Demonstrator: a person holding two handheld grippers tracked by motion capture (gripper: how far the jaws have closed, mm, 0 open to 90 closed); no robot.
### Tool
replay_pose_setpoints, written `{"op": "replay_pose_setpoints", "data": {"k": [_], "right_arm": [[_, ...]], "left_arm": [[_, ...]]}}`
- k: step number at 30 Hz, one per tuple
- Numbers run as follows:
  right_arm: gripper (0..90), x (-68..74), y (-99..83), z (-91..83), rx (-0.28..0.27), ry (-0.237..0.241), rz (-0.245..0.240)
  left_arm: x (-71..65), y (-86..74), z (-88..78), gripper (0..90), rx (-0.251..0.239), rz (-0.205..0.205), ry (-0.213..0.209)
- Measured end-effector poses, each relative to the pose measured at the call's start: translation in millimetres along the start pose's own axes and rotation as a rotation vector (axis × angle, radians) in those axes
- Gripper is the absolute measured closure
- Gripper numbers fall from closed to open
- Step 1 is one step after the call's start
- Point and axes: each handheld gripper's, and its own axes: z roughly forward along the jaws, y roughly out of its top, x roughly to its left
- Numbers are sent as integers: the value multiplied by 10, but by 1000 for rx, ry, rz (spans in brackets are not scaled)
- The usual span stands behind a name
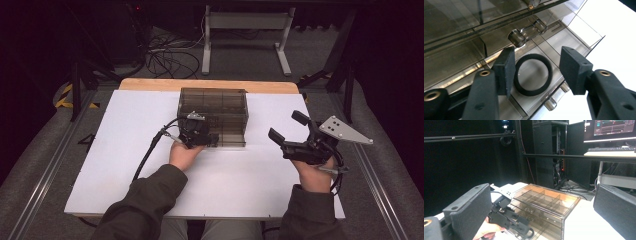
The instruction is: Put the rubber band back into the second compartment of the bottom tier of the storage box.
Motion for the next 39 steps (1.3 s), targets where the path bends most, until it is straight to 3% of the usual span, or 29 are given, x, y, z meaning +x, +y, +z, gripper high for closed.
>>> {"op": "replay_pose_setpoints", "data": {"k": [13, 24, 39], "right_arm": [[23, 1, -3, 2, 2, -1, 1], [23, 20, -6, 22, 8, 3, -2], [23, 26, -11, 38, 13, 3, -4]], "left_arm": [[-52, 0, -67, 367, 1, 4, -10], [-71, -20, -185, 311, -34, 0, -8], [-161, -24, -380, 213, -110, 76, 18]]}}
